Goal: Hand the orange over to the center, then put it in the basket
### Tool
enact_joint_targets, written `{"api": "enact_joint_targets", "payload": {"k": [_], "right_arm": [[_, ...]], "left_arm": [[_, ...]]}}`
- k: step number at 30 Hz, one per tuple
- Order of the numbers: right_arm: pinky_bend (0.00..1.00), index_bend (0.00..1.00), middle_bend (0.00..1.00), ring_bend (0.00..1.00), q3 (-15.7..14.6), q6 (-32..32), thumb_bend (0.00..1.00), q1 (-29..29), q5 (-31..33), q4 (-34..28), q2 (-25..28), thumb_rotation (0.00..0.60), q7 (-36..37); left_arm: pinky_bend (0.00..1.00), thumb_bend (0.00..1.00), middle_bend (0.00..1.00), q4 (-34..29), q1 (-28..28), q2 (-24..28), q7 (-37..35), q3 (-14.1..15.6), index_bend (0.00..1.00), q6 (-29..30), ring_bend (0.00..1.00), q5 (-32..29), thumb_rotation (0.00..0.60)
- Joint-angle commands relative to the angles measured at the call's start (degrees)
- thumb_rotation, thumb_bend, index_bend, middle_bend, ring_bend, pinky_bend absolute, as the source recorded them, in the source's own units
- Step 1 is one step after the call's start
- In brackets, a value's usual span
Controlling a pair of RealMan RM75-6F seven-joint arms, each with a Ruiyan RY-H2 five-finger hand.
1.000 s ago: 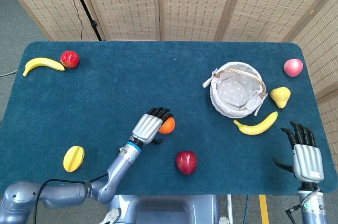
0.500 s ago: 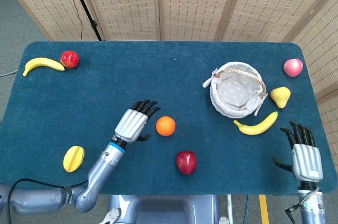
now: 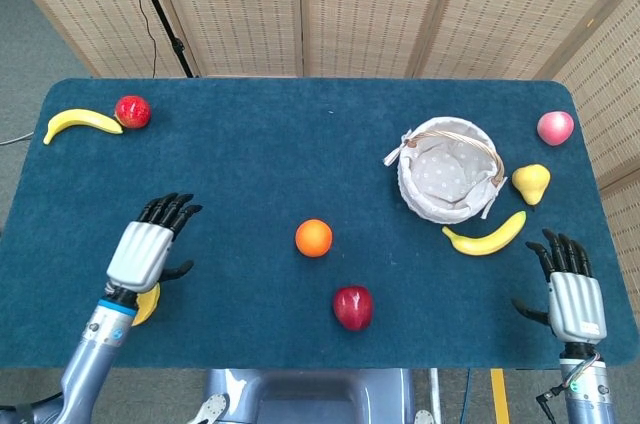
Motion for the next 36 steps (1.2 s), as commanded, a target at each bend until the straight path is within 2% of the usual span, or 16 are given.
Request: {"api": "enact_joint_targets", "payload": {"k": [1,6,11,14,28,36], "right_arm": [[0.06,0.20,0.09,0.04,0.05,0.10,0.00,0.01,-0.07,-0.03,-0.02,0.600,-0.03],[0.06,0.20,0.09,0.04,0.39,0.58,0.00,0.08,-0.30,0.16,-0.14,0.600,0.01],[0.06,0.18,0.08,0.04,0.74,1.06,0.00,0.30,-0.95,-0.13,-0.22,0.600,0.45],[0.06,0.17,0.08,0.04,0.00,0.89,0.00,1.36,-4.39,-1.38,-0.16,0.600,-0.12],[0.06,0.14,0.06,0.04,-2.71,-7.02,0.00,7.20,-12.69,-15.45,5.55,0.600,-6.28],[0.06,0.14,0.06,0.04,-1.84,-16.01,0.00,13.02,-10.79,-19.93,5.21,0.600,-6.59]], "left_arm": [[0.15,0.15,0.15,0.06,2.95,2.14,-2.26,1.91,0.21,2.49,0.10,2.13,0.600],[0.15,0.15,0.15,1.52,7.30,4.22,-5.46,4.77,0.21,5.78,0.10,4.49,0.600],[0.15,0.15,0.15,3.68,10.02,4.64,-8.34,5.94,0.21,7.37,0.10,5.71,0.600],[0.15,0.15,0.15,5.96,11.70,4.52,-9.97,6.51,0.21,7.49,0.10,5.36,0.600],[0.15,0.15,0.15,9.81,13.61,3.17,-13.32,4.44,0.21,5.22,0.10,6.05,0.600],[0.15,0.15,0.15,10.62,14.18,2.53,-13.45,3.36,0.21,3.95,0.10,5.87,0.600]]}}
